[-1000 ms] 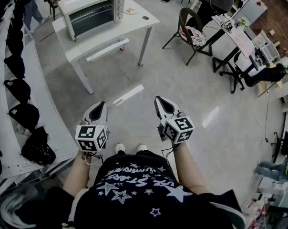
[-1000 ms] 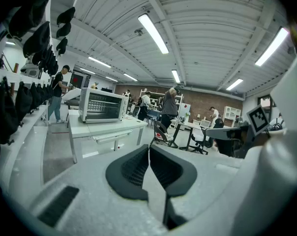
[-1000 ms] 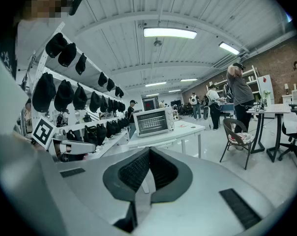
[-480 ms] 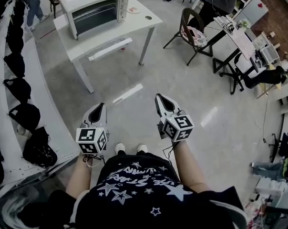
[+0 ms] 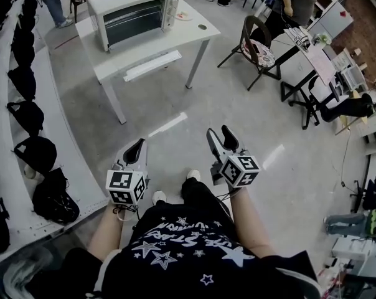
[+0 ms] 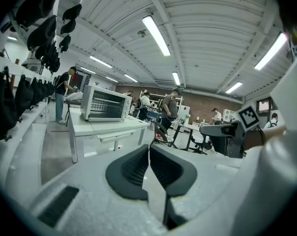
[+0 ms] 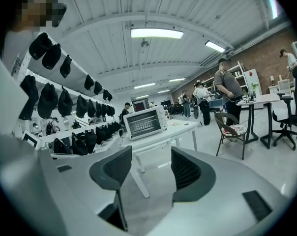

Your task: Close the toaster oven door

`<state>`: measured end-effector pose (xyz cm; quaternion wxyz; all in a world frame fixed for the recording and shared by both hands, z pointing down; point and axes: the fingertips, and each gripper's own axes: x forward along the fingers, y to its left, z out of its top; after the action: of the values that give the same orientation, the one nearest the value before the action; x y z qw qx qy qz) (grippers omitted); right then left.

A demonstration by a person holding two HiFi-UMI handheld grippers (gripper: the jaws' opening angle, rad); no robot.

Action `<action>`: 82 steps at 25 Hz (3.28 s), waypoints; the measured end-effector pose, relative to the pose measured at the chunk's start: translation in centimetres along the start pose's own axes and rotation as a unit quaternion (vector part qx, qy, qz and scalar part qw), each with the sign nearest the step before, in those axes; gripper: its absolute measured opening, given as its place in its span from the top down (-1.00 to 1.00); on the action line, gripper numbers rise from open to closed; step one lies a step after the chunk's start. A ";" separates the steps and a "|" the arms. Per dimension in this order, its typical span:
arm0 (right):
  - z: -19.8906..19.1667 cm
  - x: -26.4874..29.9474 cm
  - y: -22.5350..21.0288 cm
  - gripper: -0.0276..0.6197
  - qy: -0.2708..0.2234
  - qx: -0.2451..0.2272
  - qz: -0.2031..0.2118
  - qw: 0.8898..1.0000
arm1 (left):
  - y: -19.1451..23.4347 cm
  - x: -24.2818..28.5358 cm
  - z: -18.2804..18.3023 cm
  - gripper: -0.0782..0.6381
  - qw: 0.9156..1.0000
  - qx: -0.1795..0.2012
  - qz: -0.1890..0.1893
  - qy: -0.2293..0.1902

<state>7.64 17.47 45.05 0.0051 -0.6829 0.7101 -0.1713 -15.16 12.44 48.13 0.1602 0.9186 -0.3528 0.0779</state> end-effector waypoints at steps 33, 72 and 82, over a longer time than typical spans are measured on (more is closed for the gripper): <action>-0.2 32.9 -15.2 0.13 0.158 -0.058 0.187 0.968 | 7.8 19.2 5.2 0.71 0.951 -0.011 0.304 0.044; -7.3 48.7 -12.5 0.64 0.165 -0.102 0.142 0.971 | 21.1 20.4 1.3 0.71 0.921 -0.075 0.370 0.093; -4.0 47.0 -11.7 0.65 0.157 -0.077 0.151 0.973 | 20.6 19.6 3.3 0.71 0.920 -0.070 0.378 0.071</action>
<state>14.82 -27.36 62.43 -0.1338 -0.5305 0.8080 -0.2185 -14.50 -15.33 54.99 0.2077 0.6951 -0.6662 0.1727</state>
